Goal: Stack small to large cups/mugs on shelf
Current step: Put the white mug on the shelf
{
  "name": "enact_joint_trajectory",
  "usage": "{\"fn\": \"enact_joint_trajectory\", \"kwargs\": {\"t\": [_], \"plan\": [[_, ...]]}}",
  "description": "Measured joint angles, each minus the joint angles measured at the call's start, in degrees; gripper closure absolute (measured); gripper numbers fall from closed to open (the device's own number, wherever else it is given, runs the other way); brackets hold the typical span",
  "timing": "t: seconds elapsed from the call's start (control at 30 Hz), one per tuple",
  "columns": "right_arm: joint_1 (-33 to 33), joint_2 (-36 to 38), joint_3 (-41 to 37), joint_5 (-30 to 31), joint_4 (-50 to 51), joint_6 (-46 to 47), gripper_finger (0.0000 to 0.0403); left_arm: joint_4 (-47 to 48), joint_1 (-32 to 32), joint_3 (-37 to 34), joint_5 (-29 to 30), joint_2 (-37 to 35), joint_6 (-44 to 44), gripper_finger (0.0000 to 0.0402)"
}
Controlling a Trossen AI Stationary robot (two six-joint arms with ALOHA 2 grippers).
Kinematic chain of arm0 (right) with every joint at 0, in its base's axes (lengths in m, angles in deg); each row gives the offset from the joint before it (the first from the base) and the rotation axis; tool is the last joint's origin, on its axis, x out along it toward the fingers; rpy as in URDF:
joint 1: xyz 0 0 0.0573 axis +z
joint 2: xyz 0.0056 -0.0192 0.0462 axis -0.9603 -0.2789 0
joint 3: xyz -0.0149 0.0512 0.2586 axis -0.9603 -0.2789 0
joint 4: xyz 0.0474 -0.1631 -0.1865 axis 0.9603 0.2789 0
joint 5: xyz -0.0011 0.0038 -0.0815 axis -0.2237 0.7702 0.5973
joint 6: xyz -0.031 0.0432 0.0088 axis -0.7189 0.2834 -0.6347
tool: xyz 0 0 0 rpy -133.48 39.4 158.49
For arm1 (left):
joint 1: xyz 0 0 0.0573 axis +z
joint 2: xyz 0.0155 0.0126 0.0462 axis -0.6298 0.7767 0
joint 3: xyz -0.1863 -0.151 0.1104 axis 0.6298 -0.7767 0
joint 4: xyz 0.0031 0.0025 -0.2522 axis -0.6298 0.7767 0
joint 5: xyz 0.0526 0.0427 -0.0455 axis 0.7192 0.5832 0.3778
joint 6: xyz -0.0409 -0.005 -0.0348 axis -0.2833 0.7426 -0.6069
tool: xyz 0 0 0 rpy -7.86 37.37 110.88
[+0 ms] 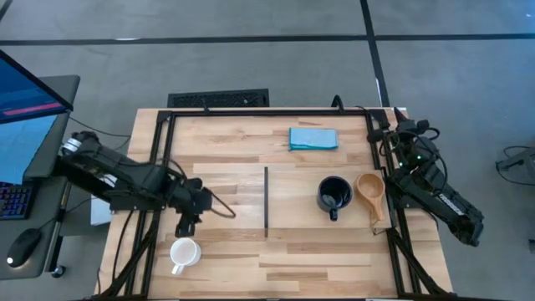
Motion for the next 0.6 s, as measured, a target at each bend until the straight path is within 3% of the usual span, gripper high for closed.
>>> {"fn": "enact_joint_trajectory", "kwargs": {"t": [0.17, 0.6], "plan": [[0.0, 0.0, -0.2, 0.0, 0.0, 0.3, 0.0193, 0.5, -5.2, 0.0, 0.0, 4.2, -1.9, 0.0271], [0.1, 0.0, -0.2, 0.0, 0.9, 2.1, 0.0193, 2.8, -13.5, 0.0, -2.3, 6.6, -19.8, 0.0271]]}}
